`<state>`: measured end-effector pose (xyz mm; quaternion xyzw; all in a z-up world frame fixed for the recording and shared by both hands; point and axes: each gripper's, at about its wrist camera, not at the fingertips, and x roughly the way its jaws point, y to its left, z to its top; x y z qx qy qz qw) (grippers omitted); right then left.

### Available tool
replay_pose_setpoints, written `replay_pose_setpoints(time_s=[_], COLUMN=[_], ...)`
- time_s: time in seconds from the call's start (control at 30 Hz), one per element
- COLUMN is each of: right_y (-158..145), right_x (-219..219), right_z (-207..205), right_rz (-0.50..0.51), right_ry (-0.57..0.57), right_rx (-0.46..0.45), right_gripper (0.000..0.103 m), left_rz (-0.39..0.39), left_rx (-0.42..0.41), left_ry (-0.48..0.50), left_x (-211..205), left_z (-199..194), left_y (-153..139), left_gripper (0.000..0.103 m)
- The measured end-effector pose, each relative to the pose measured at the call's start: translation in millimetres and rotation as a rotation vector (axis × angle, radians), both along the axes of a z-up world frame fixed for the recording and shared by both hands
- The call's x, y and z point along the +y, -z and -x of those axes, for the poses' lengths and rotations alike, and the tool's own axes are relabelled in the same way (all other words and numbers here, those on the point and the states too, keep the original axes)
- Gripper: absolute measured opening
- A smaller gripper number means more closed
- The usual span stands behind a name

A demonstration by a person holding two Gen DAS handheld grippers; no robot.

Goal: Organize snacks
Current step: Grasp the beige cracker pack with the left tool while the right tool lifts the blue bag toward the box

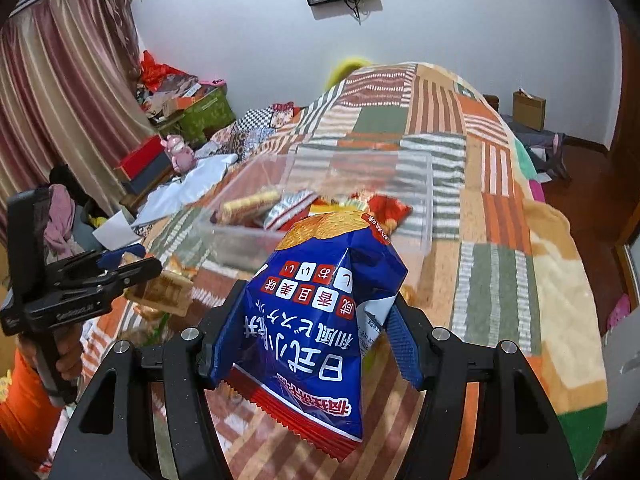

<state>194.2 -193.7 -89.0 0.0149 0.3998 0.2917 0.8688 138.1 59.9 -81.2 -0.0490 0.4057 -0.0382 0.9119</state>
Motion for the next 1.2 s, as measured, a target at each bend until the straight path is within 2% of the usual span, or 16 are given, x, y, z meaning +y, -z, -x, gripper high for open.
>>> replay_pose_setpoints(time_s=[0.2,0.67,0.93,1.07,1.2], right_y=[-7,-8,4,16,30], right_x=[7,18,27,33,39], right_z=[-17,-57,-81,-91,-99], right_rz=[-0.003,0.008,0.043,0.056,0.071], right_ry=[0.002,0.011,0.014,0.008,-0.003], right_rx=[-0.029,-0.048,-0.037,-0.016,0.012], right_gripper=[0.061,0.061,0.061,0.061,0.061], left_rz=[0.02,0.006,0.004,0.018,-0.001], left_rx=[-0.045,-0.112,-0.1,-0.056,-0.035], left_ry=[0.027,0.088,0.087,0.094,0.086], left_x=[-11,-36,-47,-48,-50], left_z=[-16,-79,-120,-137,-145], left_y=[-19,-44,-26,-9,6], left_gripper=[0.054,0.054,0.054,0.054,0.054])
